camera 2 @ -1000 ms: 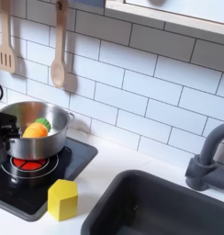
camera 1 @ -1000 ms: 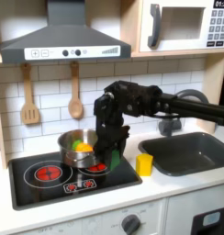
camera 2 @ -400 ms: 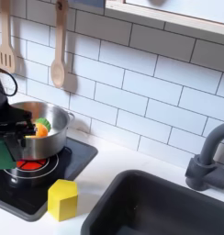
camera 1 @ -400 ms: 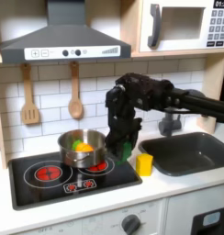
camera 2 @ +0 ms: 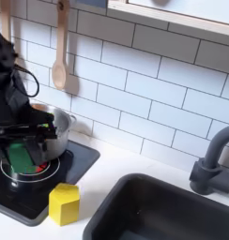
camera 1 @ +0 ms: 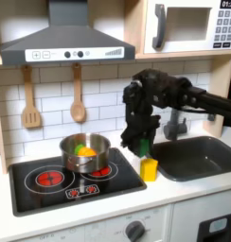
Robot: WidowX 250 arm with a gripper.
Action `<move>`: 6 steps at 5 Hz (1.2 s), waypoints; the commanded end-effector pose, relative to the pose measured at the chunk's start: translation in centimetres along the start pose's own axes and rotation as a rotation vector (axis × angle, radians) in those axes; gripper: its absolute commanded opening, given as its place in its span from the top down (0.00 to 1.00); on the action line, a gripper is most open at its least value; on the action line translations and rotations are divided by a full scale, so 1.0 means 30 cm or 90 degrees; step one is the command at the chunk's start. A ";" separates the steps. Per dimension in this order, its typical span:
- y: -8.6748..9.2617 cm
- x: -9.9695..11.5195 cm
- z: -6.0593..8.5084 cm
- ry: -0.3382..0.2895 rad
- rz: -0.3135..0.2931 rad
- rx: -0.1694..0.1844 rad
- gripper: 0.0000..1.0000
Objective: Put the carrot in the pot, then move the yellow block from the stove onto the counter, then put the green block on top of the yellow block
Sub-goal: 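Put the green block on top of the yellow block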
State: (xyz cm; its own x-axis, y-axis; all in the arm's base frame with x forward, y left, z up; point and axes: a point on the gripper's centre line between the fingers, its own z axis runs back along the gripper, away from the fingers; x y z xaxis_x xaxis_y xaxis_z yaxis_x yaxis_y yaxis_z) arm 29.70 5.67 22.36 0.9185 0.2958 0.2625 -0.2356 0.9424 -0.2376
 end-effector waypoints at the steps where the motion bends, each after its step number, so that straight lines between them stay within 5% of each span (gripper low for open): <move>1: -0.076 -0.041 -0.014 0.013 -0.037 -0.016 1.00; 6: -0.301 -0.105 -0.017 0.045 -0.156 -0.045 1.00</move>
State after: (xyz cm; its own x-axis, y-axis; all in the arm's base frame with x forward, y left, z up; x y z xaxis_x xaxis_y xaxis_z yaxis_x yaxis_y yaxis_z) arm 29.01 -3.84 22.84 0.9690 0.0460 0.2429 0.0145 0.9704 -0.2412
